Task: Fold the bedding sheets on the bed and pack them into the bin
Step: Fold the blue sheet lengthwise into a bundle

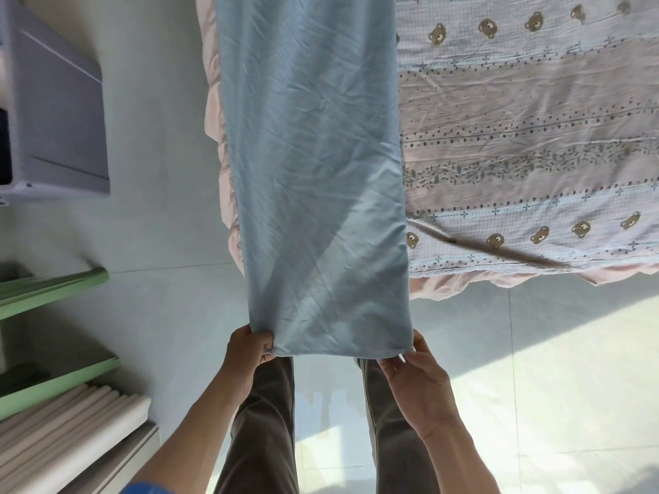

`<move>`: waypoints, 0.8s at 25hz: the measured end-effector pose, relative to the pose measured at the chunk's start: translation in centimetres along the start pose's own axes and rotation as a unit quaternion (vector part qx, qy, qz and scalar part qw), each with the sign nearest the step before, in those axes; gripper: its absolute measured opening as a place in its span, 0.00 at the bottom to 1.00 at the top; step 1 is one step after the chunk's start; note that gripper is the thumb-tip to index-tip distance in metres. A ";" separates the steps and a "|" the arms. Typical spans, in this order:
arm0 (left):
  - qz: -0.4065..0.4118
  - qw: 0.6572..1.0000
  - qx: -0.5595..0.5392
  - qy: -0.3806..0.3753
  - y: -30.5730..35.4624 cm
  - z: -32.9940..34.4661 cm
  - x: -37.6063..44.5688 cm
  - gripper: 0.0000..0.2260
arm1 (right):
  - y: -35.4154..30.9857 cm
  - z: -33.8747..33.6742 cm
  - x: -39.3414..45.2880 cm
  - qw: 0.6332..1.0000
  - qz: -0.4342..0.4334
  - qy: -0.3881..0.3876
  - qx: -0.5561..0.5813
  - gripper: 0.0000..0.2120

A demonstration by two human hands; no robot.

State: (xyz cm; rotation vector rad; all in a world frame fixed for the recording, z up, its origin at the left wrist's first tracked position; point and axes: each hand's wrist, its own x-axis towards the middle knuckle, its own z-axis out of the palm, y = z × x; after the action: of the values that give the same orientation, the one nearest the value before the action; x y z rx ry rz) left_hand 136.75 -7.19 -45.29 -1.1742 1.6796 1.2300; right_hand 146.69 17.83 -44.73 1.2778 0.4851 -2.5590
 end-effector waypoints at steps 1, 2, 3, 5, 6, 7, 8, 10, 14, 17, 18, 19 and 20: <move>-0.003 1.000 -0.010 -0.002 -0.1 -0.1 0.0 0.09 | 0.1 -0.1 -0.3 1.000 -0.007 0.018 -0.019 0.14; -0.008 1.000 -0.017 -0.001 -0.2 -0.1 -0.1 0.10 | 0.0 0.2 -0.5 0.998 -0.021 0.040 -0.047 0.12; -0.011 1.000 -0.019 0.001 -0.3 -0.2 -0.1 0.09 | -0.1 0.6 -0.5 0.994 -0.036 0.062 -0.079 0.10; -0.011 1.000 -0.018 0.003 -0.3 -0.2 -0.2 0.07 | -0.2 0.8 -0.3 0.985 -0.062 0.102 -0.126 0.08; -0.009 1.000 -0.018 0.000 -0.4 -0.2 -0.3 0.08 | -0.4 0.7 -0.2 0.981 -0.070 0.123 -0.134 0.09; -0.008 1.000 -0.017 -0.002 -0.4 -0.3 -0.2 0.10 | -0.5 0.4 -0.1 0.977 -0.075 0.146 -0.138 0.12; -0.006 1.000 -0.013 -0.003 -0.4 -0.3 -0.2 0.11 | -0.6 0.0 0.0 0.972 -0.078 0.168 -0.146 0.14; -0.009 1.000 -0.003 0.002 -0.6 -0.3 -0.1 0.10 | -0.6 -1.0 0.2 0.951 -0.095 0.208 -0.210 0.18; -0.009 0.999 0.018 0.032 -0.8 0.0 0.4 0.02 | 0.4 -2.1 1.1 0.744 -0.169 0.283 -0.581 0.20; -0.034 0.994 0.079 0.070 -1.0 0.3 2.0 0.05 | 1.4 -3.2 1.3 0.537 -0.063 0.293 -0.789 0.14; -0.036 0.989 0.125 0.076 -0.8 0.4 2.3 0.08 | 1.4 -3.3 1.1 0.494 -0.014 0.301 -0.816 0.11; -0.030 0.981 0.174 0.080 -0.2 0.5 2.8 0.11 | 1.1 -2.7 1.2 0.470 0.012 0.302 -0.829 0.09; -0.020 0.974 0.209 0.088 0.5 0.5 2.7 0.14 | 0.5 -2.1 1.2 0.459 0.019 0.299 -0.836 0.07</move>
State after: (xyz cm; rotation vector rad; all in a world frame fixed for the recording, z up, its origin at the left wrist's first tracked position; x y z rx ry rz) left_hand 135.44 -7.34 -47.77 -1.0683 1.9173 0.7126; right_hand 147.66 18.09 -47.01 0.9297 2.1266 -0.3310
